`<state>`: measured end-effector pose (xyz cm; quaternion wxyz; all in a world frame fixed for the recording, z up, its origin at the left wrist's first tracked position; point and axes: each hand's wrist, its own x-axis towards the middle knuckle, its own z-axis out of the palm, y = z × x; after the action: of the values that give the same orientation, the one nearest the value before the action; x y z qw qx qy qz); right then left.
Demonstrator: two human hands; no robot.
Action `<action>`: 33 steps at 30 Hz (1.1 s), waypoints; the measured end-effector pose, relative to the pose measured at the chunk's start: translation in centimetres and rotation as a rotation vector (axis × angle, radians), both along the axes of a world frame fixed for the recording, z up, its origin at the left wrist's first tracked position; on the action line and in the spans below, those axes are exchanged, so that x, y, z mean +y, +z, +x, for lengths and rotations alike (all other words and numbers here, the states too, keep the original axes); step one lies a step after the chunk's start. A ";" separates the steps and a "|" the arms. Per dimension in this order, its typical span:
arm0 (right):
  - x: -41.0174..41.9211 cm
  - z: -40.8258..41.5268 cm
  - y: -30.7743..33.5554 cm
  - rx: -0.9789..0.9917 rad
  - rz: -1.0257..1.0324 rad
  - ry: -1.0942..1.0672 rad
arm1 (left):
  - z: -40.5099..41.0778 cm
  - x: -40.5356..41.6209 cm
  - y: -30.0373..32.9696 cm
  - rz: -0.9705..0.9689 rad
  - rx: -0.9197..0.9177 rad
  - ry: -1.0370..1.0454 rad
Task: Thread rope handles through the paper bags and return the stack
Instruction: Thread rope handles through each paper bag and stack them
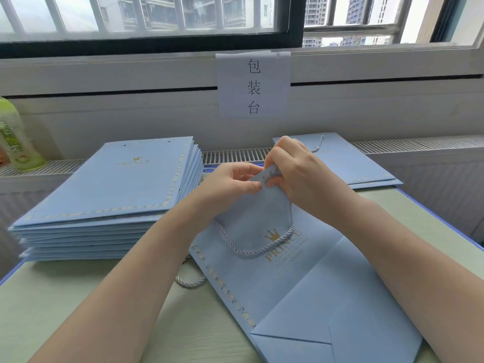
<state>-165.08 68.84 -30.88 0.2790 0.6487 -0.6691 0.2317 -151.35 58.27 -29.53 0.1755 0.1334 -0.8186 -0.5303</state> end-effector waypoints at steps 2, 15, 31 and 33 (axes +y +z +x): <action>0.0 0.0 0.0 -0.001 -0.002 0.003 | 0.1 0.0 0.1 0.005 -0.013 -0.004; -0.1 -0.3 -0.2 0.001 -0.042 0.017 | 0.0 0.6 0.0 -0.041 0.009 -0.018; 0.2 -0.1 0.4 -0.067 -0.034 0.048 | 0.3 0.6 0.8 0.097 -0.009 0.022; 0.2 -0.2 0.6 -0.104 -0.027 0.052 | 0.4 0.4 0.8 0.182 -0.008 -0.025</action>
<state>-165.24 69.03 -30.29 0.2465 0.6492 -0.6623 0.2813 -150.90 58.62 -28.71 0.1526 0.1406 -0.7693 -0.6042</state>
